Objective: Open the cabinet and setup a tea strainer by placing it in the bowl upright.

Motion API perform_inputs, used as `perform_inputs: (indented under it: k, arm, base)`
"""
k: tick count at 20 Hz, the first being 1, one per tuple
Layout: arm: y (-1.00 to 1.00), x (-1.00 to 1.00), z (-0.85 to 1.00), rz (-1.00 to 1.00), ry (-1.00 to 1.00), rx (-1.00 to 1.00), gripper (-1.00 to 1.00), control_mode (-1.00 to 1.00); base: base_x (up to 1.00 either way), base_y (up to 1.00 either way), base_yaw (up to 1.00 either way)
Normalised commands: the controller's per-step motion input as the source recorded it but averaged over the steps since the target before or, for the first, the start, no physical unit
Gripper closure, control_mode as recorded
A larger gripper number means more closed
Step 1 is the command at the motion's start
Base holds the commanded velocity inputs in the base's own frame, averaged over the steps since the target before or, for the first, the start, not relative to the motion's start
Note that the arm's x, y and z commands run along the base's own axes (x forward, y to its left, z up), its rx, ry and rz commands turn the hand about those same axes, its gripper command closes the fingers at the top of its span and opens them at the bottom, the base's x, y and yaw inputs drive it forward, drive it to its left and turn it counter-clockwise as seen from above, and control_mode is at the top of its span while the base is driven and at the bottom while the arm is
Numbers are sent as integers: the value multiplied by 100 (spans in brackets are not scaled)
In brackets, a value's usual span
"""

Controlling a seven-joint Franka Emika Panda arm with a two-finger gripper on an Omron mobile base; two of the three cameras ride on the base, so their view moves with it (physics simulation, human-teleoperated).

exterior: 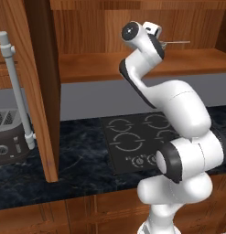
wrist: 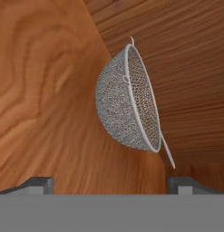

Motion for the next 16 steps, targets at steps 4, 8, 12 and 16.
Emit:
perform_inputs:
  k: [4,8,12,16]
  arm:
    - [-25,27,-1,4,3,0,-100,-100]
    - [-23,26,0,4,4,0,-100,-100]
    - [-6,27,-8,5,5,0,-100,-100]
    - [0,26,-18,4,7,0,-100,-100]
  base:
    - [0,0,0]
    - [0,0,0]
    - [0,0,0]
    - [0,0,0]
